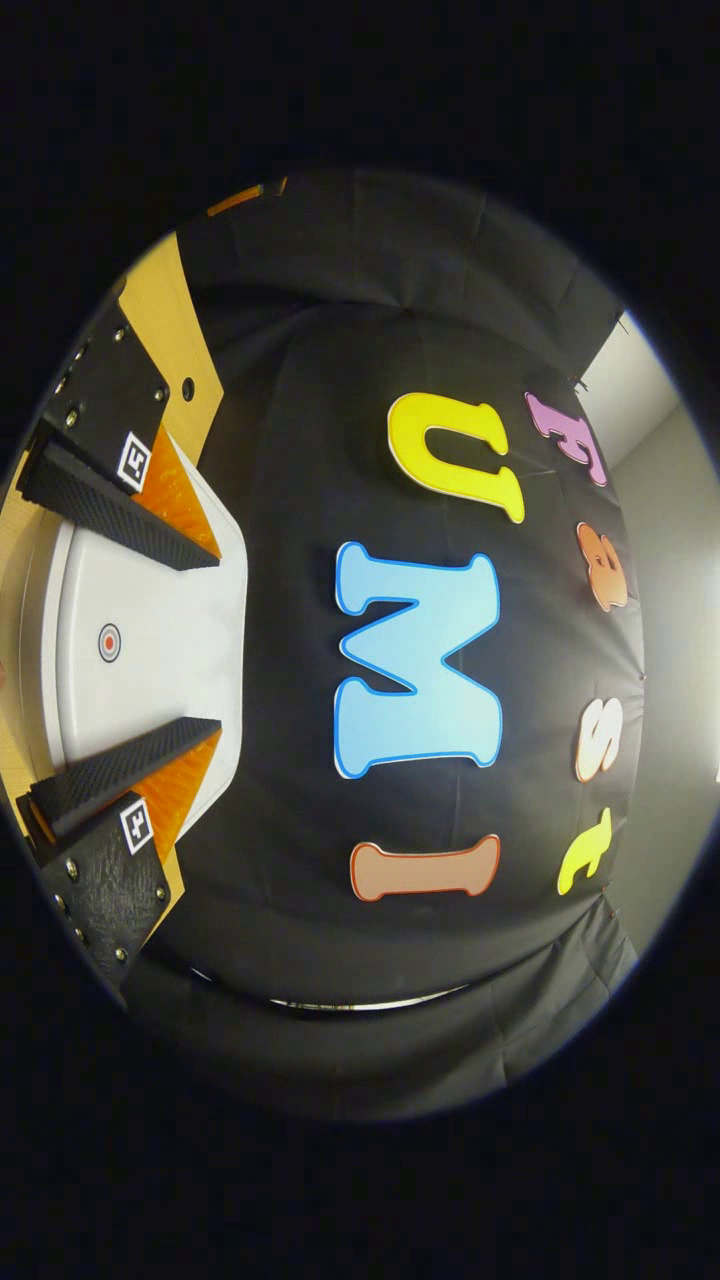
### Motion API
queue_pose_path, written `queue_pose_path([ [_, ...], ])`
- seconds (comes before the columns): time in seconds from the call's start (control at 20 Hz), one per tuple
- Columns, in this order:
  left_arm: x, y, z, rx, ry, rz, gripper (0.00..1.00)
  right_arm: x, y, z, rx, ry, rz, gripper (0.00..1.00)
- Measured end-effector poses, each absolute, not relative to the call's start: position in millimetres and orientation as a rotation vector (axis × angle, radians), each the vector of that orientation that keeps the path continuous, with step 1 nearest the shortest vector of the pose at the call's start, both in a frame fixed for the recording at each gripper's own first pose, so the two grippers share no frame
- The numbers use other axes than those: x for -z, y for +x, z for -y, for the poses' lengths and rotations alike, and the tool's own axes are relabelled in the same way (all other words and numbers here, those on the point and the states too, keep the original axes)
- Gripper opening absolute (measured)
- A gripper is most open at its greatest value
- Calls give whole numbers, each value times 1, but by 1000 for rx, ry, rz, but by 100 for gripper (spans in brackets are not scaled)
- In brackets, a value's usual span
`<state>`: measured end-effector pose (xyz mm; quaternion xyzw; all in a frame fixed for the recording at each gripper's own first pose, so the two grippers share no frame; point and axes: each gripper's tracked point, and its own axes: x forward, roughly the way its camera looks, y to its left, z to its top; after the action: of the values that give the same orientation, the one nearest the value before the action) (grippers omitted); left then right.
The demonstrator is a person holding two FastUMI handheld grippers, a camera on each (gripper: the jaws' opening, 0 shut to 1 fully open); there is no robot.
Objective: Press the lid of the desktop garbage bin to open it, pick up the crumpled paper on the desktop and throw it into the bin, then pick up the pop can on the desktop and drop it into the bin, and finally close the garbage bin lid.
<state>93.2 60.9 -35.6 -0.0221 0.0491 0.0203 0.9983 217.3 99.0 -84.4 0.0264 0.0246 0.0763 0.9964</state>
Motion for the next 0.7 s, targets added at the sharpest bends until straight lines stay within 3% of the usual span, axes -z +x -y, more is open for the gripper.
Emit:
queue_pose_path([
  [0.7,40,57,-22,-116,-7,-81,95,75,139,-49,-186,104,-120,94],
])
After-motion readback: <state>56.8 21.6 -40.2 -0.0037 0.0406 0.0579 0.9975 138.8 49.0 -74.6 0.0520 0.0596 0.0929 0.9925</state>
